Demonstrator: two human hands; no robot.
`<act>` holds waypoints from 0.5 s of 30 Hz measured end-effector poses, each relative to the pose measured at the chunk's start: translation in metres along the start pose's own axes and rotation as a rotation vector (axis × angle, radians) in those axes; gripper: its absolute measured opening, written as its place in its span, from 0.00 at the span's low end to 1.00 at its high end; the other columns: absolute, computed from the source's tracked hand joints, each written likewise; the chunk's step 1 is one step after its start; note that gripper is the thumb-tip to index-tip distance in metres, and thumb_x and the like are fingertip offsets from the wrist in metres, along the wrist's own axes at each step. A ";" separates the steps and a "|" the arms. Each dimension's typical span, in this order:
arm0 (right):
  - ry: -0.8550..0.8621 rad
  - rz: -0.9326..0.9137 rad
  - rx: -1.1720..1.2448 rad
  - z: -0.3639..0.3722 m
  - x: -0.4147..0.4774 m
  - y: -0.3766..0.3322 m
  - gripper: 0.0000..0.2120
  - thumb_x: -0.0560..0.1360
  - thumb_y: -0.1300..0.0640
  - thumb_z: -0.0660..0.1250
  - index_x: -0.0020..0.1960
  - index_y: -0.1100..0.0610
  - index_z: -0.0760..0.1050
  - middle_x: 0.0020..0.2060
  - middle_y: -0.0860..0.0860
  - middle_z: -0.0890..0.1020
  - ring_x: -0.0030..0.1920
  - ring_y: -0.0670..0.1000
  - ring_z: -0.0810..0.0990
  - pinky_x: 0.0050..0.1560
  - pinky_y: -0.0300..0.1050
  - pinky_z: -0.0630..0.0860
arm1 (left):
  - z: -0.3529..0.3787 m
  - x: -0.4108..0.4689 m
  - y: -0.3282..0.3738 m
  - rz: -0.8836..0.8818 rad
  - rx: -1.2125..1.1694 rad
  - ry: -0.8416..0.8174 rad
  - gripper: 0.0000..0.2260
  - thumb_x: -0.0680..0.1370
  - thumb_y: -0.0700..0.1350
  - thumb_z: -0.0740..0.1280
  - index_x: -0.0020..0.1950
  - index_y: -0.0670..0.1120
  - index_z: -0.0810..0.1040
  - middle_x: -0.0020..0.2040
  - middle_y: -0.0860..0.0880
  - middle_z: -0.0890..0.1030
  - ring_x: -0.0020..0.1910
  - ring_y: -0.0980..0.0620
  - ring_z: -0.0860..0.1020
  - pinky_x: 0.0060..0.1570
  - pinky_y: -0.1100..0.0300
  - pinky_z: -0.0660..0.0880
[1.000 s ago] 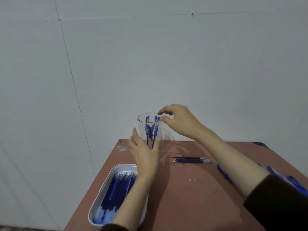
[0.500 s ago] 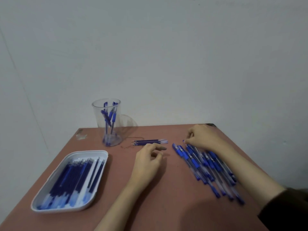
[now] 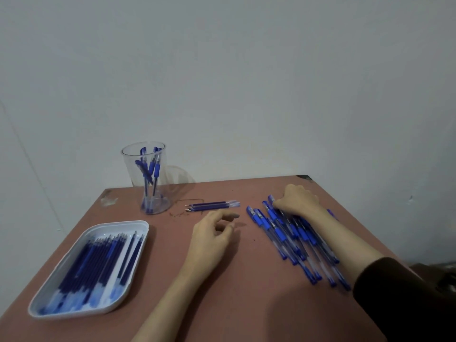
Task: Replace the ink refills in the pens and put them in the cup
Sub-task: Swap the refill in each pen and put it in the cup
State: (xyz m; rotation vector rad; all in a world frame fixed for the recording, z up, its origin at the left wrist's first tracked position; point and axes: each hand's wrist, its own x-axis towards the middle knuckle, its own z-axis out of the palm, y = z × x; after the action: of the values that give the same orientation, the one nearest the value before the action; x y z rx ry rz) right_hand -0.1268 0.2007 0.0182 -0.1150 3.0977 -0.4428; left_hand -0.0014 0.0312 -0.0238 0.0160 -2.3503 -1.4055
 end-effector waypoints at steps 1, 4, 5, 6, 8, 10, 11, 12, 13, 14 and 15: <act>0.011 0.006 0.017 -0.002 -0.001 -0.001 0.18 0.75 0.50 0.64 0.31 0.56 0.64 0.28 0.49 0.70 0.29 0.48 0.69 0.30 0.41 0.63 | -0.001 0.000 0.000 -0.002 0.000 0.003 0.10 0.76 0.36 0.65 0.50 0.49 0.81 0.41 0.56 0.80 0.36 0.60 0.77 0.36 0.74 0.69; 0.114 -0.030 0.105 -0.013 -0.006 -0.009 0.18 0.72 0.51 0.66 0.30 0.57 0.63 0.26 0.49 0.70 0.27 0.49 0.67 0.28 0.40 0.61 | -0.005 0.003 0.000 -0.008 -0.031 0.018 0.11 0.76 0.35 0.65 0.49 0.50 0.81 0.44 0.53 0.82 0.34 0.59 0.77 0.35 0.71 0.72; 0.142 -0.077 0.163 -0.017 -0.009 -0.013 0.15 0.71 0.52 0.67 0.32 0.57 0.66 0.26 0.51 0.72 0.27 0.49 0.68 0.28 0.40 0.62 | -0.008 0.005 -0.001 -0.012 -0.051 0.028 0.12 0.76 0.35 0.65 0.49 0.51 0.81 0.45 0.52 0.82 0.35 0.59 0.77 0.35 0.69 0.74; 0.153 -0.139 0.237 -0.020 -0.012 -0.019 0.11 0.70 0.54 0.67 0.34 0.58 0.70 0.28 0.52 0.76 0.29 0.50 0.71 0.30 0.41 0.65 | -0.011 0.006 -0.002 -0.017 -0.077 0.041 0.13 0.76 0.34 0.65 0.49 0.52 0.80 0.46 0.52 0.82 0.35 0.59 0.77 0.36 0.66 0.76; 0.124 -0.283 0.381 -0.025 -0.024 -0.035 0.05 0.71 0.56 0.66 0.43 0.58 0.75 0.34 0.52 0.82 0.34 0.51 0.79 0.35 0.43 0.73 | -0.019 0.008 -0.004 -0.024 -0.132 0.080 0.14 0.76 0.34 0.65 0.50 0.53 0.80 0.47 0.51 0.81 0.36 0.59 0.78 0.37 0.66 0.77; 0.080 -0.430 0.429 -0.023 -0.038 -0.053 0.06 0.73 0.58 0.65 0.48 0.54 0.77 0.36 0.49 0.81 0.38 0.50 0.80 0.39 0.45 0.75 | -0.028 0.008 -0.008 0.008 -0.121 0.154 0.15 0.76 0.34 0.66 0.55 0.53 0.78 0.50 0.53 0.80 0.42 0.60 0.78 0.40 0.71 0.74; 0.063 -0.489 0.424 -0.019 -0.045 -0.061 0.07 0.73 0.58 0.64 0.50 0.53 0.78 0.35 0.47 0.80 0.38 0.49 0.78 0.39 0.44 0.73 | -0.033 0.008 -0.011 0.038 -0.086 0.198 0.17 0.75 0.35 0.66 0.58 0.53 0.76 0.53 0.54 0.79 0.46 0.61 0.78 0.43 0.73 0.73; 0.054 -0.533 0.413 -0.012 -0.050 -0.069 0.08 0.73 0.59 0.63 0.50 0.53 0.78 0.35 0.46 0.78 0.38 0.49 0.76 0.40 0.45 0.71 | -0.037 0.007 -0.015 0.071 -0.046 0.240 0.19 0.75 0.36 0.67 0.62 0.54 0.74 0.56 0.54 0.77 0.50 0.62 0.77 0.46 0.73 0.72; 0.052 -0.564 0.400 -0.004 -0.054 -0.076 0.09 0.73 0.59 0.63 0.51 0.51 0.78 0.35 0.46 0.78 0.39 0.50 0.75 0.40 0.45 0.70 | -0.041 0.006 -0.018 0.108 -0.001 0.270 0.20 0.76 0.37 0.66 0.64 0.55 0.71 0.58 0.54 0.75 0.54 0.62 0.75 0.50 0.70 0.72; 0.061 -0.586 0.387 0.006 -0.058 -0.080 0.09 0.74 0.57 0.63 0.51 0.49 0.78 0.36 0.47 0.78 0.40 0.50 0.75 0.40 0.45 0.69 | -0.044 0.005 -0.020 0.142 0.049 0.289 0.21 0.76 0.39 0.65 0.65 0.56 0.68 0.61 0.55 0.73 0.58 0.60 0.74 0.55 0.67 0.70; 0.083 -0.601 0.363 0.016 -0.061 -0.084 0.08 0.75 0.54 0.63 0.52 0.47 0.78 0.38 0.46 0.79 0.40 0.50 0.75 0.39 0.45 0.67 | -0.047 0.003 -0.022 0.166 0.093 0.299 0.21 0.75 0.41 0.63 0.65 0.57 0.66 0.62 0.56 0.72 0.61 0.58 0.72 0.58 0.66 0.68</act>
State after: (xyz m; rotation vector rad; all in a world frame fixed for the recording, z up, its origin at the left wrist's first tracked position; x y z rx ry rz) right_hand -0.0598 0.1208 0.0267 -1.0487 2.9361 -1.0254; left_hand 0.0075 -0.0198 -0.0222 0.0526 -2.1150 -1.1289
